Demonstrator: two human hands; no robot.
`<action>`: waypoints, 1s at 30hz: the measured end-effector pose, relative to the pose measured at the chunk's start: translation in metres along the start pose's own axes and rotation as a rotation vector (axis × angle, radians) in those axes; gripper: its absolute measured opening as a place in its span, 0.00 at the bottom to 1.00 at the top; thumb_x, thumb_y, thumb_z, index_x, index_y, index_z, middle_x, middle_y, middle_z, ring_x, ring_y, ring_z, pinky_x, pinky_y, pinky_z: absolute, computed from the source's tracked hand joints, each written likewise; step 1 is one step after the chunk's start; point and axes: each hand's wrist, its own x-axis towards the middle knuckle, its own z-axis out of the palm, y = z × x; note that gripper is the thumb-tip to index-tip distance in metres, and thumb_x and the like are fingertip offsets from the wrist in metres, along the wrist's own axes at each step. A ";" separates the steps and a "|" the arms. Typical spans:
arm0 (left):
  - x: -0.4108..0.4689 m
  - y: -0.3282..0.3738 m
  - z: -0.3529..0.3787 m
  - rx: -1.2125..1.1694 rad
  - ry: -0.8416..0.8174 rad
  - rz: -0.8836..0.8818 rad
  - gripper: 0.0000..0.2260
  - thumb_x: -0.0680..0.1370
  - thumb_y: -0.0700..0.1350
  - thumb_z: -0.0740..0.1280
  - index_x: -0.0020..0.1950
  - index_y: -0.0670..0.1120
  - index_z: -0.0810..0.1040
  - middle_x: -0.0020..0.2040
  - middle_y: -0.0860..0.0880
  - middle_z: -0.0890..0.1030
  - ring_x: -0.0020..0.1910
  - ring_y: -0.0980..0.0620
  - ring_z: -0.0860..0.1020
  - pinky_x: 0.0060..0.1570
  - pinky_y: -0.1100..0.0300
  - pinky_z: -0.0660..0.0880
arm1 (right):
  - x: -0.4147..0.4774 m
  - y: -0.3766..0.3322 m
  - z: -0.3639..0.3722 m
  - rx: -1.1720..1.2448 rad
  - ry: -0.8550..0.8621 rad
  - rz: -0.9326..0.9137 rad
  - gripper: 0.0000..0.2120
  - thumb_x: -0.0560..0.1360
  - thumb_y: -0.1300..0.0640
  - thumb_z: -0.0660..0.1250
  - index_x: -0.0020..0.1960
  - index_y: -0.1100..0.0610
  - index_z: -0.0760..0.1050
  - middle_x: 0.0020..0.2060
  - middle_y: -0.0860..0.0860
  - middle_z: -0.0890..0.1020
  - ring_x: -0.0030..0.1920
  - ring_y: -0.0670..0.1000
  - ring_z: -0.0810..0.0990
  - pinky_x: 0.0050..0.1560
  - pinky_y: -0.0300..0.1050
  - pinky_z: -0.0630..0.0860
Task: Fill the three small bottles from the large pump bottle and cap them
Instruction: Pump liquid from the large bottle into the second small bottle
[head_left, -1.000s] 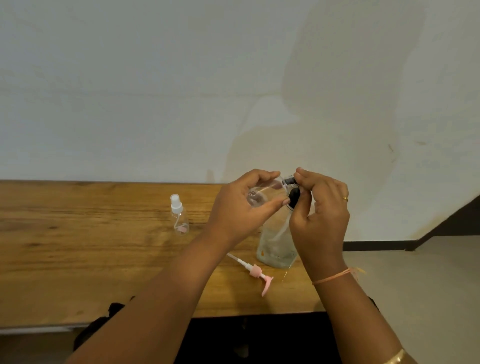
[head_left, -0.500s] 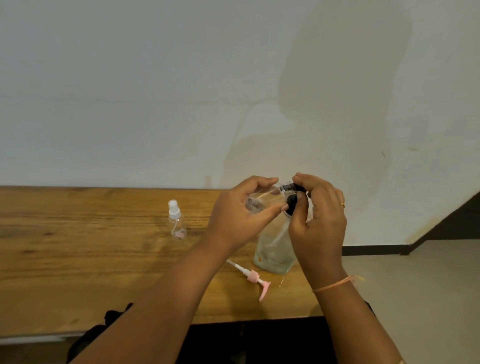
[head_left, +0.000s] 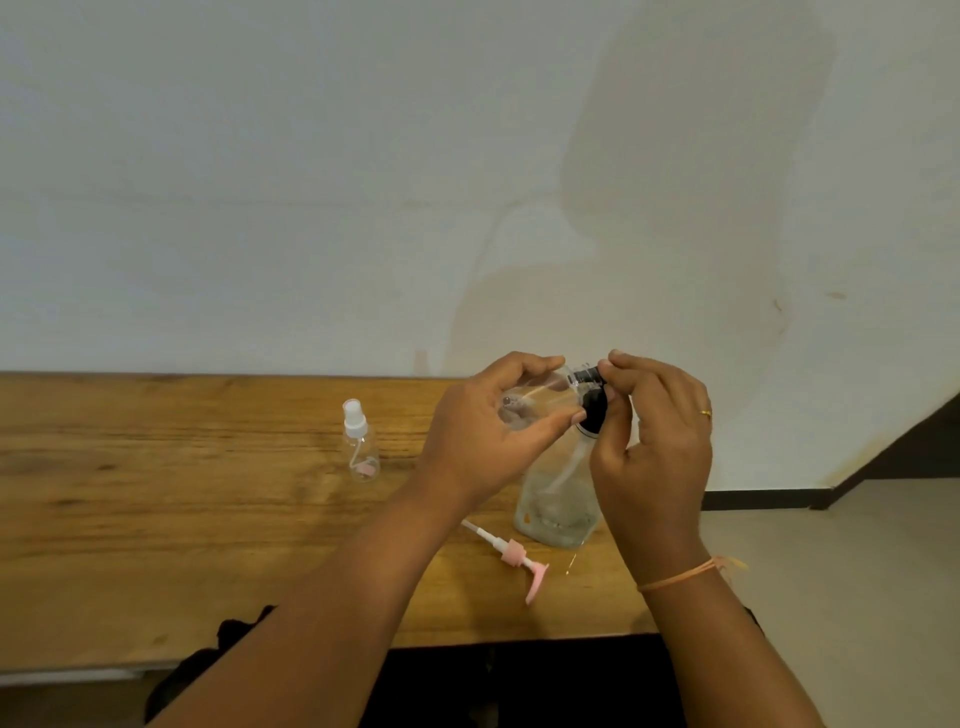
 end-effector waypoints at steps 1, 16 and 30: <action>0.000 0.000 -0.001 0.008 0.003 0.008 0.17 0.69 0.46 0.76 0.53 0.60 0.75 0.49 0.65 0.80 0.54 0.66 0.78 0.50 0.73 0.73 | 0.002 -0.001 -0.001 -0.004 -0.001 0.001 0.09 0.72 0.68 0.64 0.50 0.62 0.79 0.48 0.55 0.81 0.53 0.51 0.74 0.52 0.47 0.72; 0.000 -0.001 0.002 0.027 0.010 0.014 0.16 0.69 0.46 0.76 0.52 0.58 0.75 0.47 0.66 0.79 0.52 0.68 0.77 0.48 0.74 0.73 | -0.004 -0.003 0.007 0.070 0.017 0.064 0.08 0.74 0.69 0.62 0.51 0.65 0.77 0.49 0.59 0.79 0.53 0.48 0.74 0.53 0.40 0.73; 0.000 -0.011 0.004 0.014 0.017 0.011 0.17 0.69 0.46 0.76 0.55 0.55 0.77 0.49 0.63 0.80 0.53 0.65 0.78 0.50 0.68 0.76 | -0.008 0.005 0.010 0.075 -0.006 0.033 0.08 0.73 0.72 0.63 0.50 0.66 0.76 0.48 0.59 0.78 0.53 0.48 0.74 0.52 0.43 0.73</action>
